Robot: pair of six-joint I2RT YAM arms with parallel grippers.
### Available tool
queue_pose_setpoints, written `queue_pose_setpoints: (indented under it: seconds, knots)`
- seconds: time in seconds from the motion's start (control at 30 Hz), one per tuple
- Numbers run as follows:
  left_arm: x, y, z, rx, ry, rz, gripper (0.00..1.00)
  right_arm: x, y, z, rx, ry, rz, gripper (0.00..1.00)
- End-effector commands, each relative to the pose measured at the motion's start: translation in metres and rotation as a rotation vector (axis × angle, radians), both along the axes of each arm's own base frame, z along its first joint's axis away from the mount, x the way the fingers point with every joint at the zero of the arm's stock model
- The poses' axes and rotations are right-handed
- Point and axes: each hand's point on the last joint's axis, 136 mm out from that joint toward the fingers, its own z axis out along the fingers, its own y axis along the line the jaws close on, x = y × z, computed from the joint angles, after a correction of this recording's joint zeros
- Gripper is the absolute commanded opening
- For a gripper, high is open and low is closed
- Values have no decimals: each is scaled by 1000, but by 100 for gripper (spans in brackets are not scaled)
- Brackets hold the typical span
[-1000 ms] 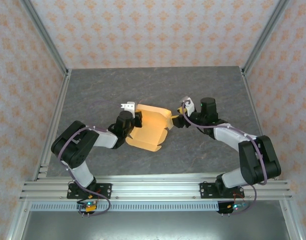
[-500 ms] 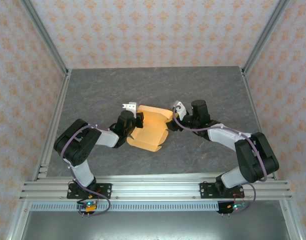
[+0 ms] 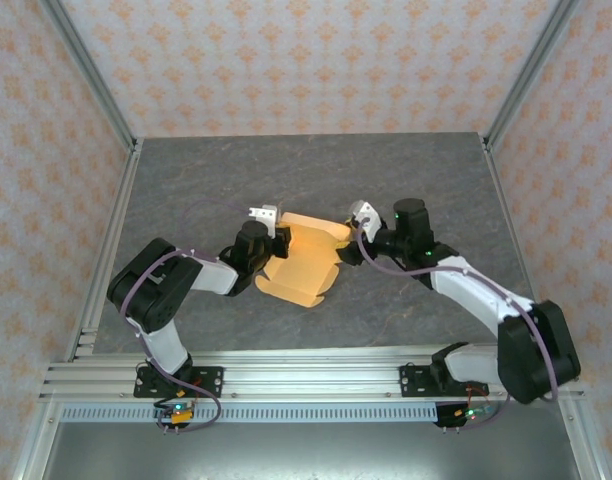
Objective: Fold the paper box
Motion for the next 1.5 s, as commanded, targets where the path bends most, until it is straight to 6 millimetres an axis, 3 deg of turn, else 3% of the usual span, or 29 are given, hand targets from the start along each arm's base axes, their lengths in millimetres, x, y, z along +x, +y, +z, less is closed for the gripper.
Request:
queue_pose_setpoints:
  seconds: [0.0, 0.1, 0.23, 0.43, 0.57, 0.87, 1.03, 1.47]
  knots:
    - [5, 8, 17, 0, -58, 35, 0, 28, -36, 21, 27, -140, -244, 70]
    - [5, 7, 16, -7, -55, 33, 0, 45, -63, 37, 145, -165, -379, 65]
    - [5, 7, 16, -12, -55, 30, 0, 44, -65, 17, 89, -102, -327, 64]
    - [6, 5, 15, -33, -51, 20, 0, 23, -48, -20, -12, 26, -126, 61]
    - [6, 2, 17, -47, -55, 3, 0, 9, -29, -24, -16, 91, 18, 52]
    - [7, -12, 18, -103, -53, -46, 0, 0, -1, -29, -17, 117, 115, 51]
    - [8, -11, 16, -102, -46, -38, 0, 6, 9, -28, 10, 87, 83, 43]
    - [13, 8, 7, -104, -18, 100, 0, 42, 16, -47, 33, 37, -236, 45]
